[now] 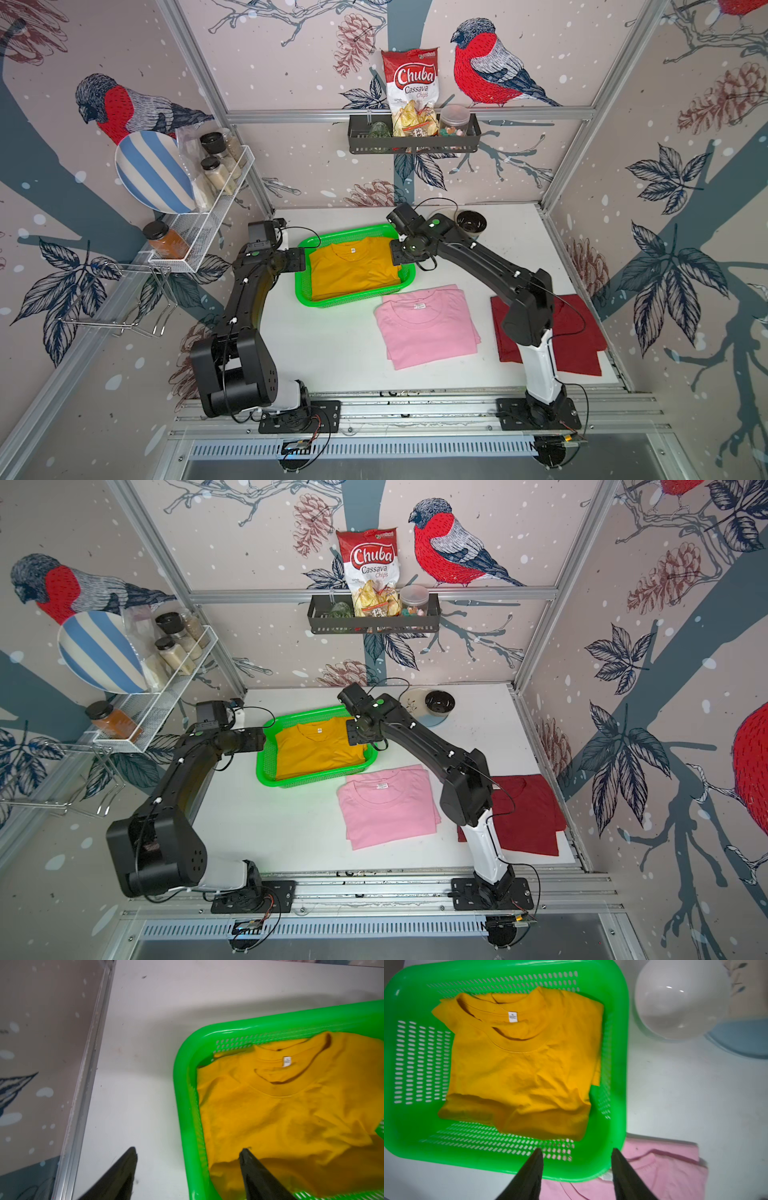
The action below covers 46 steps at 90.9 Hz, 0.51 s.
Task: Put the folded t-shirts into the basket
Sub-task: Pick up the T-shirt from the center of the board.
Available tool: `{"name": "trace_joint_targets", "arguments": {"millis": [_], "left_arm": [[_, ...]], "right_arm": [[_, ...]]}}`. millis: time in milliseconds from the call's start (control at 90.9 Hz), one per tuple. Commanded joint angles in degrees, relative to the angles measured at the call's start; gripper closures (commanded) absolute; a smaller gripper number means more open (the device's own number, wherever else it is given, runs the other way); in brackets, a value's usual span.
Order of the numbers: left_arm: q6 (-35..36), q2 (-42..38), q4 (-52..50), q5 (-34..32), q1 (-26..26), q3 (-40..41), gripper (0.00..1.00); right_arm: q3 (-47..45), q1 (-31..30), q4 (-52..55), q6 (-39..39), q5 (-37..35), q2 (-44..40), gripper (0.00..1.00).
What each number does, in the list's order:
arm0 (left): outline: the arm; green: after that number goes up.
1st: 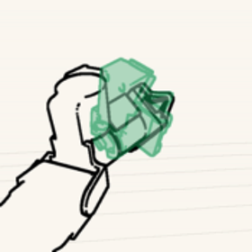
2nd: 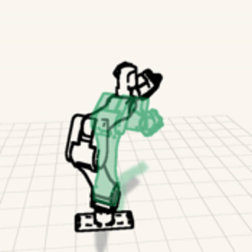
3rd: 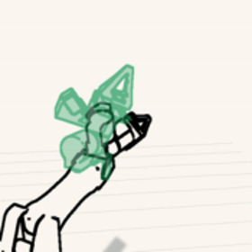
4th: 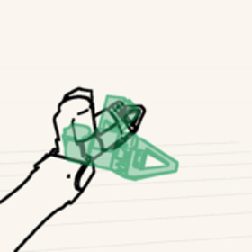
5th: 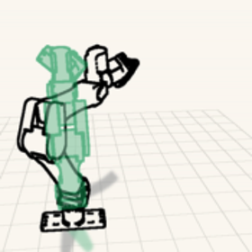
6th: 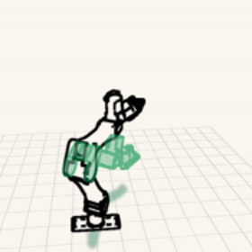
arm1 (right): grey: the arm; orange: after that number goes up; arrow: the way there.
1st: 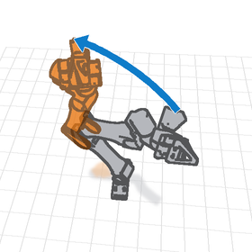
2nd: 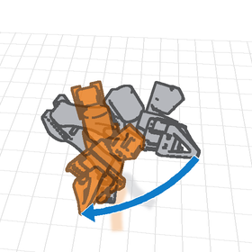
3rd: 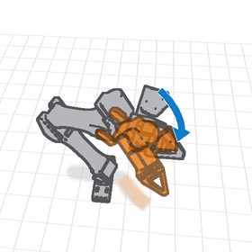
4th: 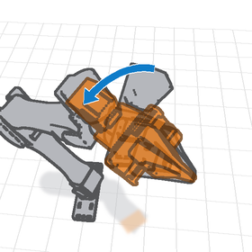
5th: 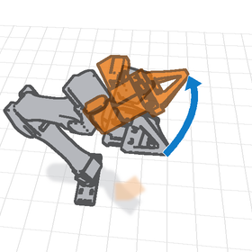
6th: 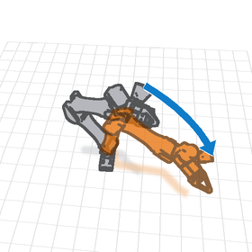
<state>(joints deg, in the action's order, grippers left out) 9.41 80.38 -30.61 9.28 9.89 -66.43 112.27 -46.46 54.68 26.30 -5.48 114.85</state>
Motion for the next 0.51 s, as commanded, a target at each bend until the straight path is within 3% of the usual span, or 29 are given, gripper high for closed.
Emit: {"name": "trace_joint_targets", "arguments": {"millis": [0,121,231,363,495], "left_arm": [[9.82,-3.0,-5.02,3.55,-4.96,-2.09,0.22],[15.1,-5.05,-7.13,7.64,-11.48,-1.68,0.2],[25.33,-3.94,-14.74,13.08,-19.52,-2.39,0.18],[30.41,-1.7,-17.99,5.64,-32.67,-0.95,0.17],[30.3,-1.03,-12.58,1.57,-39.69,3.36,0.14]], "right_arm": [[-10.8,4.68,-3.69,-2.6,0.94,-9.09,0.41],[-20.22,11.35,-3.07,5.35,-2.61,-17.12,0.36],[-25.86,12.65,-3.39,11.26,-6.05,-19.22,0.27],[-30.45,12.44,-3.81,25.17,-9.74,-17.91,0.25],[-30.48,11.85,-1.65,40.06,-10.8,-12.81,0.27]]}}
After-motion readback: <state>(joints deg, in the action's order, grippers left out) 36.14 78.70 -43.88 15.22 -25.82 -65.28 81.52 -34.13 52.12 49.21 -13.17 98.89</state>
